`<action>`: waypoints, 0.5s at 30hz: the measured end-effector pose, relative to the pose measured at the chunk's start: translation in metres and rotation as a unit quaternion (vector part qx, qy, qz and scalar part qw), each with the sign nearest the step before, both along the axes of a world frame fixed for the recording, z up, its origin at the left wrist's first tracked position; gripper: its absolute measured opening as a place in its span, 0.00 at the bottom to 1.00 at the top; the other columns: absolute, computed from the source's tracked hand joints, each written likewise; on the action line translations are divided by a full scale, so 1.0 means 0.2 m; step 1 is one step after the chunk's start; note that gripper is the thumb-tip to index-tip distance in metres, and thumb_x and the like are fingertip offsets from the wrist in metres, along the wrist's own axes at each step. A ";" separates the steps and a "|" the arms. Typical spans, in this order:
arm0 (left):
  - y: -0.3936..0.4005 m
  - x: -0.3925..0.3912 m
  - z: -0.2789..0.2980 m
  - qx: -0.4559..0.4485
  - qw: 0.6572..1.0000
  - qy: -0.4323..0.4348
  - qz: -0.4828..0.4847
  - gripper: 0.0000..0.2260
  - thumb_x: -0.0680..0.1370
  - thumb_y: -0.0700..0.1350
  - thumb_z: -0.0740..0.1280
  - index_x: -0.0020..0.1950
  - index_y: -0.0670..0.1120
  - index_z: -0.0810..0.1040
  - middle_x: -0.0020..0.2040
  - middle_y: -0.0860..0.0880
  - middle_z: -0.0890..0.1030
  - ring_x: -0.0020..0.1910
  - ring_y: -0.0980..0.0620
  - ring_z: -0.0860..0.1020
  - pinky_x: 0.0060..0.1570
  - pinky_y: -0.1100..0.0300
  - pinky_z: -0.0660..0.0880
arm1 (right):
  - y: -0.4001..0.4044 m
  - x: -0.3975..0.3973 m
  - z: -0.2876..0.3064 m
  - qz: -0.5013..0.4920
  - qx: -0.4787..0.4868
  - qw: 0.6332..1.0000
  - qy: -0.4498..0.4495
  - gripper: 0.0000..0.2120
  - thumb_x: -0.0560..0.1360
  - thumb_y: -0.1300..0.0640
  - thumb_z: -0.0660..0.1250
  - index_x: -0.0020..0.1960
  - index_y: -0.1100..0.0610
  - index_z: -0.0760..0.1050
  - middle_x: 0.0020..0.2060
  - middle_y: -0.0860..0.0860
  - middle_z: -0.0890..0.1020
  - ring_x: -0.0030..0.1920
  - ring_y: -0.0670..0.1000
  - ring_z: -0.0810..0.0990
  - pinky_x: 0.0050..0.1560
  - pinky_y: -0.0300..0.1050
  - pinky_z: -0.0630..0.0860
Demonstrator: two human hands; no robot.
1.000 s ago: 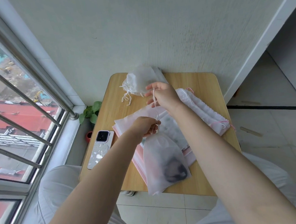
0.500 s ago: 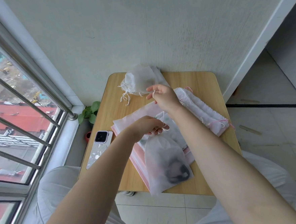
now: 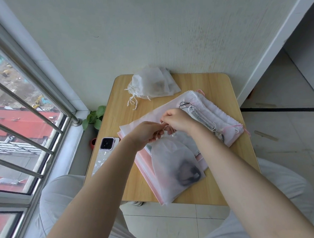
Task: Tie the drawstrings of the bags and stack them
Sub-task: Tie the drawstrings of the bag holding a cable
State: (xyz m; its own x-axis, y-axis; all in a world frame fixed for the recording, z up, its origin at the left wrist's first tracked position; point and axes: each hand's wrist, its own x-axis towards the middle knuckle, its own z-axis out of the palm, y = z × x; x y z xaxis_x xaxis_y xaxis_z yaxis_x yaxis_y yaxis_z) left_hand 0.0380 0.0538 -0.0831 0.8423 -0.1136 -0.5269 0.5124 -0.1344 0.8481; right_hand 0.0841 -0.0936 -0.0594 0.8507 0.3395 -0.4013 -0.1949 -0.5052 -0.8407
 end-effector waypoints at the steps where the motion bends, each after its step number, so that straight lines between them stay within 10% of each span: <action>1: 0.00 0.00 0.00 0.005 1.000 0.001 0.012 0.12 0.79 0.46 0.66 0.51 0.38 0.84 0.37 0.47 0.77 0.34 0.53 0.70 0.40 0.60 0.66 | -0.01 0.00 -0.01 0.011 -0.020 1.000 -0.001 0.07 0.76 0.61 0.60 0.46 0.60 0.76 0.34 0.54 0.79 0.27 0.51 0.73 0.29 0.41 0.71; 15: 0.02 0.03 0.02 0.020 0.995 0.008 0.102 0.08 0.75 0.42 0.72 0.53 0.43 0.85 0.44 0.46 0.84 0.40 0.52 0.77 0.39 0.60 0.68 | -0.10 -0.07 -0.05 0.034 0.009 0.998 0.045 0.05 0.76 0.60 0.68 0.48 0.62 0.78 0.34 0.54 0.81 0.26 0.50 0.76 0.26 0.39 0.71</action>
